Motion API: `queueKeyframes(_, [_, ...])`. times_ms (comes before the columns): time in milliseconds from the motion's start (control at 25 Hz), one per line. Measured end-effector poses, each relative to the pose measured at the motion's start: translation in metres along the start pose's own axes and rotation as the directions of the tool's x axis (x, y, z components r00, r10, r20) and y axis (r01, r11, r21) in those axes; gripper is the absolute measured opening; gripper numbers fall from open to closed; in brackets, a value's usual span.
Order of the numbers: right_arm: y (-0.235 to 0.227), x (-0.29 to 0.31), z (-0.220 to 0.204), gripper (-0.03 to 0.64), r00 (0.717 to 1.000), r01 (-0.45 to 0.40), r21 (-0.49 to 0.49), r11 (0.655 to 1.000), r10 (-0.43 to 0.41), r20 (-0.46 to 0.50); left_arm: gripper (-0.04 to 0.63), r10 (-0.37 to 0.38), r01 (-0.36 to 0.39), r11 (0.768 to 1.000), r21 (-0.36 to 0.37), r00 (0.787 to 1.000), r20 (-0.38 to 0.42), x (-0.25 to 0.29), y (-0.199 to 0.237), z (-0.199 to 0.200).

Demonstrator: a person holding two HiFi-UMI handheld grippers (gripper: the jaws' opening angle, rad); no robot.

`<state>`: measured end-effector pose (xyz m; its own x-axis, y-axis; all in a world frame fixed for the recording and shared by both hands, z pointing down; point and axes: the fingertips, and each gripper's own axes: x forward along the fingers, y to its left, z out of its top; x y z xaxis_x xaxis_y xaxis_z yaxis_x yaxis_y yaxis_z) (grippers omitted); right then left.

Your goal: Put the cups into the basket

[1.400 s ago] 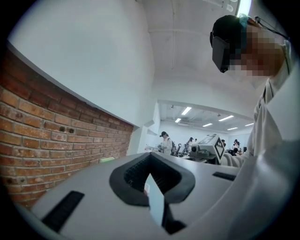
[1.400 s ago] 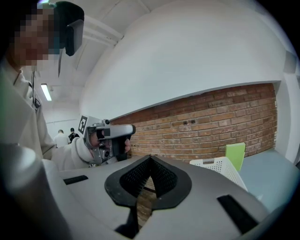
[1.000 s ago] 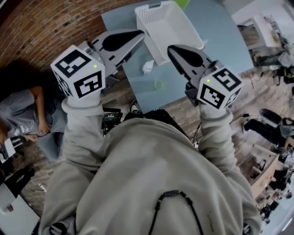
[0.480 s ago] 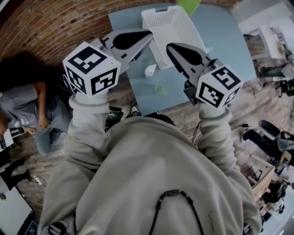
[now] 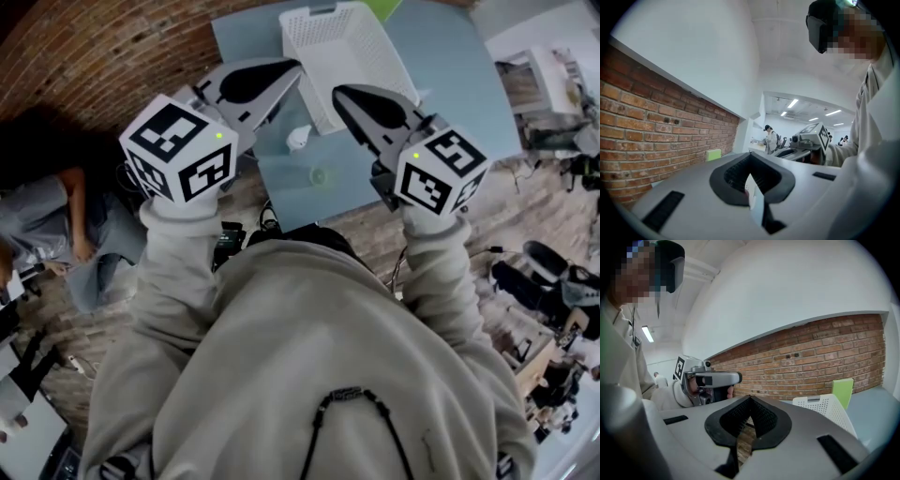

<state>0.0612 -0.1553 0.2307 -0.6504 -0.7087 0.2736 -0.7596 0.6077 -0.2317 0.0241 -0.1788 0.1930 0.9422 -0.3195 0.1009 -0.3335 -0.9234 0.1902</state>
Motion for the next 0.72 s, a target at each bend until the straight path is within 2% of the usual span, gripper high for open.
queueKeyframes(160, [-0.009, 0.003, -0.008, 0.011, 1.000, -0.003, 0.014, 1.000, 0.003, -0.014, -0.005, 0.006, -0.005, 0.999, -0.047, 1.000, 0.019, 0.000, 0.007, -0.008])
queueKeyframes(400, [-0.029, 0.009, -0.036, 0.011, 0.999, 0.015, 0.059, 0.998, -0.013, -0.038, -0.005, 0.030, -0.030, 0.994, -0.102, 1.000, 0.000, 0.002, 0.018, -0.038])
queueKeyframes(600, [-0.046, 0.009, -0.063, 0.011, 0.998, 0.035, 0.117, 0.993, -0.028, -0.058, -0.005, 0.018, -0.024, 0.988, -0.152, 0.999, -0.042, 0.003, 0.015, -0.064])
queueKeyframes(720, [-0.052, 0.013, -0.084, 0.011, 0.996, 0.055, 0.139, 0.989, -0.044, -0.081, -0.005, -0.003, -0.009, 0.990, -0.144, 0.997, -0.079, 0.001, 0.018, -0.089])
